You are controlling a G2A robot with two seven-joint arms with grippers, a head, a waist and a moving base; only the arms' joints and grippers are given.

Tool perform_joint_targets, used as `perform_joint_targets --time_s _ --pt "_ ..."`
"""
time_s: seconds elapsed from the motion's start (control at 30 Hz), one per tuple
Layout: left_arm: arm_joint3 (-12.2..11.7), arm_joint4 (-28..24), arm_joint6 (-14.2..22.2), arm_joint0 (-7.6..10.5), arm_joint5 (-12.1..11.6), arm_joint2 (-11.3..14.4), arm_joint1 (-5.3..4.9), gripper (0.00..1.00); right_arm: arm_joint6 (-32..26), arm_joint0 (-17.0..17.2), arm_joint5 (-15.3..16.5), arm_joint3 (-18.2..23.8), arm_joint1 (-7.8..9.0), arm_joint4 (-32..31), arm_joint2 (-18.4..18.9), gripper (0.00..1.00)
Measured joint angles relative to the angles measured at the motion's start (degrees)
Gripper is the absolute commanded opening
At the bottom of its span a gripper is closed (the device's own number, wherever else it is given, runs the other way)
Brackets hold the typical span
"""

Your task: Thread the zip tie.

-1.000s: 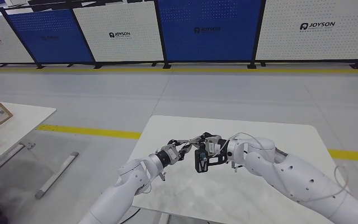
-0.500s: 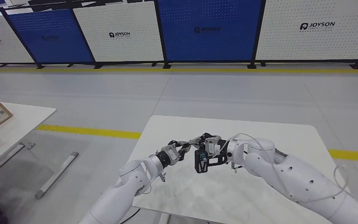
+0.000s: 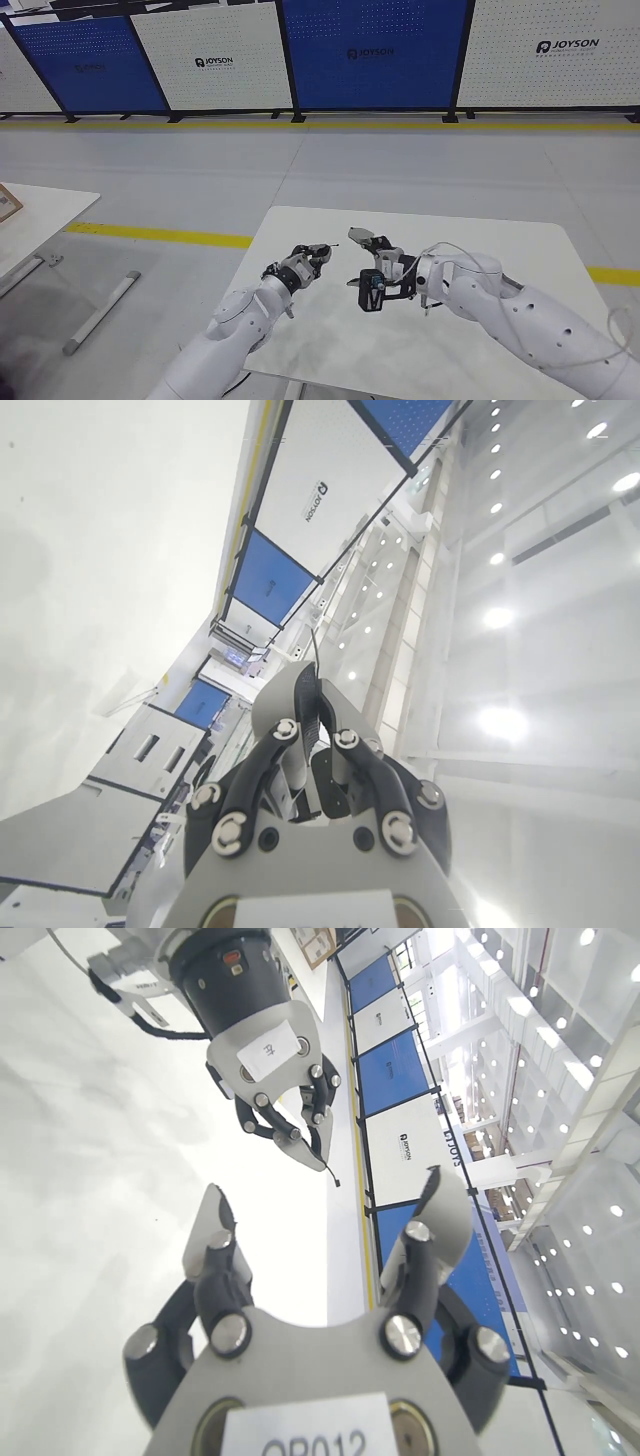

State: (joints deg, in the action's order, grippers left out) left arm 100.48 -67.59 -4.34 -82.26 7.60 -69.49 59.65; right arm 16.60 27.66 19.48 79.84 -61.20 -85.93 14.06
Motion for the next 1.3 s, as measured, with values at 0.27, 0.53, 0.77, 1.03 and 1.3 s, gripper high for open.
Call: perform_joint_targets --time_s 0.27,0.53,0.77,1.03,1.3 --pt "-0.4 18.4 2.4 -2.74 -7.1 1.1 -0.23 0.0 0.7 6.0 0.0 1.1 5.12 15.4 5.2 1.0" --pt "0.3 26.6 2.5 -4.58 -10.3 1.3 -0.29 0.0 -1.5 7.0 0.0 2.1 7.01 33.2 3.9 1.0" --pt "0.3 26.6 2.5 -4.56 -10.2 1.3 -0.3 0.0 -1.5 7.0 0.0 2.0 7.0 30.8 3.9 1.0" --pt "-3.6 45.0 -5.6 -4.01 -20.9 3.6 0.51 0.0 -3.7 7.6 0.0 3.6 7.46 42.8 2.3 1.0" --pt "-6.2 59.0 -5.0 -5.08 -25.4 4.3 0.66 0.0 -13.8 3.0 0.0 6.9 10.32 72.5 -1.9 1.0"
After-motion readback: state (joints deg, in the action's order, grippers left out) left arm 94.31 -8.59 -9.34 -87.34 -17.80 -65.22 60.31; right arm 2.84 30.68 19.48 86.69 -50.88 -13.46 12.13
